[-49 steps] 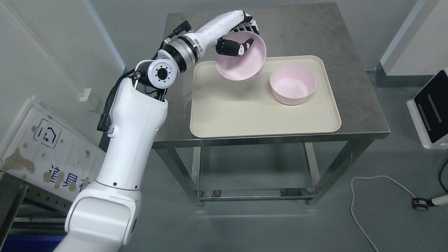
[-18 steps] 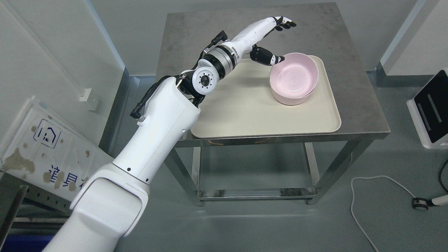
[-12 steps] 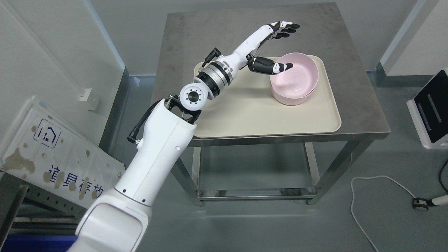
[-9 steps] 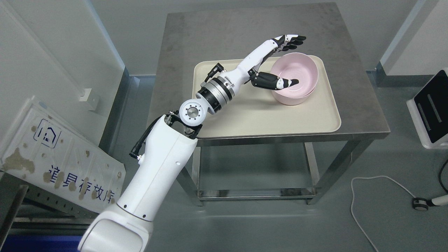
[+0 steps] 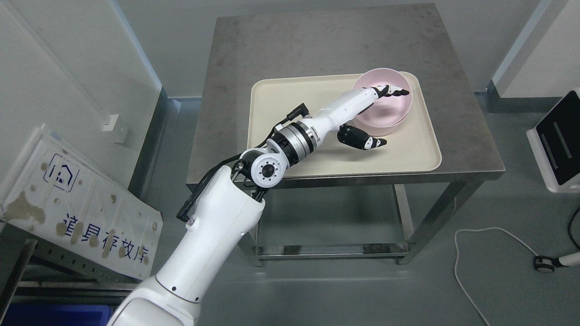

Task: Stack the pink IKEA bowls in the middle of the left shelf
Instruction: 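Lower the held bowl into the other pink bowl, nesting them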

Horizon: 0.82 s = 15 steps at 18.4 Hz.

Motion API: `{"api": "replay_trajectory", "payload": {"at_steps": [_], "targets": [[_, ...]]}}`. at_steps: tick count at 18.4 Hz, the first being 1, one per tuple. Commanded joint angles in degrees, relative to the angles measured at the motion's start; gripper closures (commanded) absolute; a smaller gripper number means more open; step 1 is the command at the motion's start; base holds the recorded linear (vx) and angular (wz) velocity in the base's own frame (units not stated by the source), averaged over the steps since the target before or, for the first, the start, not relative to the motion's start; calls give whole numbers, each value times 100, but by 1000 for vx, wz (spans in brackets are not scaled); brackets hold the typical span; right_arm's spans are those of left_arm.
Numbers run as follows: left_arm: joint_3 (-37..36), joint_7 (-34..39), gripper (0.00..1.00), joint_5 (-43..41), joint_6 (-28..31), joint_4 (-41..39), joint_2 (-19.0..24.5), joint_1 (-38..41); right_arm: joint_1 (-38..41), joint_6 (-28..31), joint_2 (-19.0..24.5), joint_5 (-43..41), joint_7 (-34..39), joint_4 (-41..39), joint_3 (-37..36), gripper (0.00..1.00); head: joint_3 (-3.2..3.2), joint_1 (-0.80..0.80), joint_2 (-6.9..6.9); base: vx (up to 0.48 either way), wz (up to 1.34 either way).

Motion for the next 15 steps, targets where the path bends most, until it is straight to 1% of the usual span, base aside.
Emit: {"api": "replay_trajectory", "payload": {"at_steps": [1, 3, 5, 10, 11, 13, 14, 15], "targets": [[-356, -449, 26, -1653, 430, 195, 99, -159, 0, 1, -100, 44, 22, 0, -62, 0, 0, 0, 0, 0, 0], [-356, -485, 27, -1734, 492, 222, 99, -159, 0, 1, -100, 44, 30, 0, -62, 0, 0, 0, 0, 0, 0], [-356, -494, 31, -1734, 527, 248, 99, -159, 0, 1, -100, 44, 22, 0, -62, 0, 0, 0, 0, 0, 0], [-251, -502, 54, -1725, 484, 257, 99, -168, 0, 1, -100, 44, 22, 0, -62, 0, 0, 0, 0, 0, 0], [-190, -502, 62, -1717, 466, 257, 99, -168, 0, 1, -100, 44, 22, 0, -62, 0, 0, 0, 0, 0, 0], [21, -476, 85, -1699, 291, 222, 99, -168, 0, 1, -100, 44, 22, 0, -62, 0, 0, 0, 0, 0, 0], [178, -476, 93, -1690, 81, 222, 99, -159, 0, 1, -100, 44, 22, 0, -62, 0, 0, 0, 0, 0, 0], [302, -485, 98, -1690, -86, 222, 99, -159, 0, 1, -100, 44, 22, 0, -62, 0, 0, 0, 0, 0, 0]]}}
